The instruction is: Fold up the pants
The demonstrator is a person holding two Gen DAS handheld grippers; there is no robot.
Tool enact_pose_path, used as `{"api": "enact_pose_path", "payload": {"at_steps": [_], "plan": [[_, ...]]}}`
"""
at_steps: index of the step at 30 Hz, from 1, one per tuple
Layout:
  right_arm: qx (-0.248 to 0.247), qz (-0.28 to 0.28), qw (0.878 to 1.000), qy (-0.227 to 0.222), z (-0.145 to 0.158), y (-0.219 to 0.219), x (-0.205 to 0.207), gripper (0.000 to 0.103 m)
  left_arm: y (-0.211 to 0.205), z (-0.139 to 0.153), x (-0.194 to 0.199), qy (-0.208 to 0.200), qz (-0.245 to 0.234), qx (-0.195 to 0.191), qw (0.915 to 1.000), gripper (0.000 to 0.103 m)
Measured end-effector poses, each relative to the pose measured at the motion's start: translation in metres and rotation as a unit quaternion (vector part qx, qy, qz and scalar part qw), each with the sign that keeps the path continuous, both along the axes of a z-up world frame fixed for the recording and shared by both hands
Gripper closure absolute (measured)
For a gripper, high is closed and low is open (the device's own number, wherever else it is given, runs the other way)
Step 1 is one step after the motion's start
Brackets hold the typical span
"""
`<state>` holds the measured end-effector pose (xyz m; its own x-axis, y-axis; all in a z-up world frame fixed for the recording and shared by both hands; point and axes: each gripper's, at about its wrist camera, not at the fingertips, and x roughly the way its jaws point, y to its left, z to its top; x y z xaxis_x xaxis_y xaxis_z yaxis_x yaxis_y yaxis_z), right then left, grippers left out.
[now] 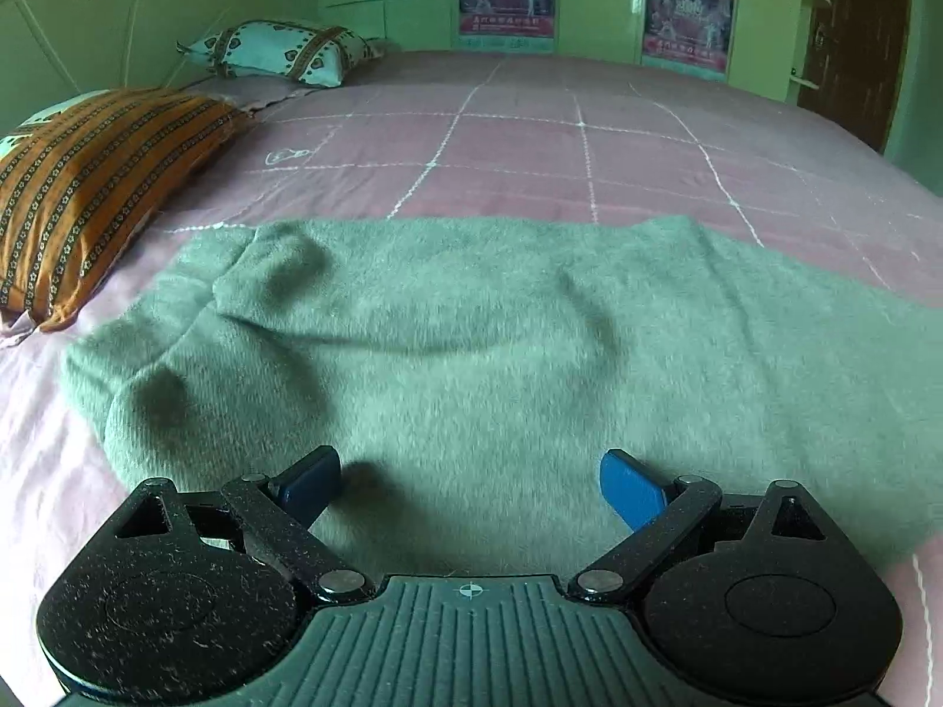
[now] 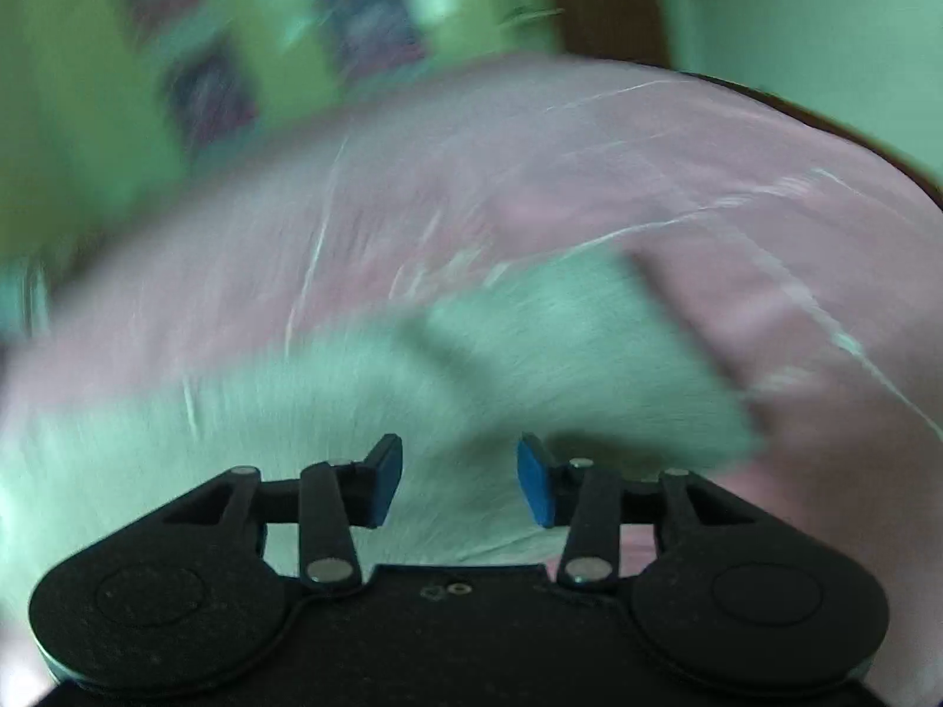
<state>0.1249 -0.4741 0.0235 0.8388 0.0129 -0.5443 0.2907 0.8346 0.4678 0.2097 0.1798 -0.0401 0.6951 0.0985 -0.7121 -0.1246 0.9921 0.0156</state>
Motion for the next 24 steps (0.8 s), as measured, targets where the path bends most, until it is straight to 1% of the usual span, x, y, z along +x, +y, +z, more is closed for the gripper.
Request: {"api": "enact_pose_path", "payload": {"at_steps": [1, 2, 3, 5, 6, 7, 11, 12, 14, 15, 16, 17, 18, 19, 20, 21, 22, 23, 24], "plan": [[0.036, -0.024, 0.999, -0.010, 0.000, -0.015, -0.014, 0.067, 0.000, -0.002, -0.004, -0.006, -0.002, 0.001, 1.0000, 0.008], [0.077, -0.047, 0.996, -0.005, -0.005, -0.030, -0.025, 0.065, 0.000, -0.004, -0.008, -0.013, -0.001, -0.001, 0.9999, 0.007], [0.118, -0.060, 0.991, -0.003, -0.015, -0.041, -0.033, 0.066, 0.000, -0.006, -0.011, -0.019, 0.000, -0.004, 0.9998, 0.004], [0.195, -0.083, 0.977, 0.002, -0.037, -0.057, -0.045, 0.066, -0.001, -0.009, -0.012, -0.024, 0.001, -0.003, 0.9997, 0.000], [0.226, -0.090, 0.970, 0.002, -0.048, -0.062, -0.050, 0.067, -0.003, -0.009, -0.012, -0.023, 0.001, 0.001, 0.9997, 0.000], [0.248, -0.094, 0.964, -0.005, -0.056, -0.066, -0.054, 0.069, -0.004, -0.010, -0.010, -0.023, 0.003, 0.001, 0.9997, 0.000], [0.255, -0.095, 0.962, -0.019, -0.069, -0.062, -0.047, 0.070, 0.000, -0.011, -0.012, -0.032, 0.006, -0.010, 0.9994, 0.000], [0.253, -0.092, 0.963, -0.017, -0.071, -0.061, -0.042, 0.070, 0.000, -0.012, -0.013, -0.035, 0.006, -0.010, 0.9993, 0.000], [0.235, -0.091, 0.968, -0.001, -0.074, -0.058, -0.027, 0.073, -0.001, -0.010, -0.015, -0.036, 0.014, -0.011, 0.9992, 0.000], [0.230, -0.093, 0.969, 0.001, -0.073, -0.056, -0.026, 0.081, -0.004, -0.004, -0.018, -0.038, 0.024, -0.015, 0.9989, 0.000], [0.221, -0.094, 0.971, 0.011, -0.072, -0.055, -0.022, 0.092, -0.009, 0.006, -0.023, -0.058, 0.035, -0.031, 0.9972, 0.001], [0.202, -0.090, 0.975, 0.021, -0.063, -0.052, -0.028, 0.100, -0.018, 0.020, -0.032, -0.096, 0.035, -0.064, 0.9927, 0.000], [0.156, -0.073, 0.985, -0.005, -0.046, -0.043, -0.030, 0.102, -0.033, 0.031, -0.037, -0.128, 0.024, -0.083, 0.9881, 0.000], [0.119, -0.061, 0.991, -0.027, -0.033, -0.035, -0.041, 0.102, -0.050, 0.039, -0.037, -0.143, 0.014, -0.079, 0.9864, 0.000], [0.097, -0.064, 0.993, -0.025, -0.030, -0.032, -0.043, 0.102, -0.070, 0.040, -0.031, -0.144, 0.000, -0.071, 0.9871, 0.000], [0.114, -0.080, 0.990, -0.003, -0.041, -0.037, -0.041, 0.102, -0.087, 0.035, -0.023, -0.130, -0.016, -0.068, 0.9891, 0.000], [0.151, -0.092, 0.984, 0.020, -0.058, -0.046, -0.038, 0.103, -0.100, 0.023, -0.012, -0.101, -0.034, -0.066, 0.9921, 0.000], [0.186, -0.100, 0.977, 0.015, -0.069, -0.054, -0.041, 0.103, -0.111, 0.003, 0.000, -0.051, -0.041, -0.046, 0.9968, 0.000], [0.196, -0.097, 0.976, 0.010, -0.068, -0.056, -0.042, 0.103, -0.117, -0.021, 0.009, 0.000, -0.035, -0.020, 0.9992, 0.000]]}}
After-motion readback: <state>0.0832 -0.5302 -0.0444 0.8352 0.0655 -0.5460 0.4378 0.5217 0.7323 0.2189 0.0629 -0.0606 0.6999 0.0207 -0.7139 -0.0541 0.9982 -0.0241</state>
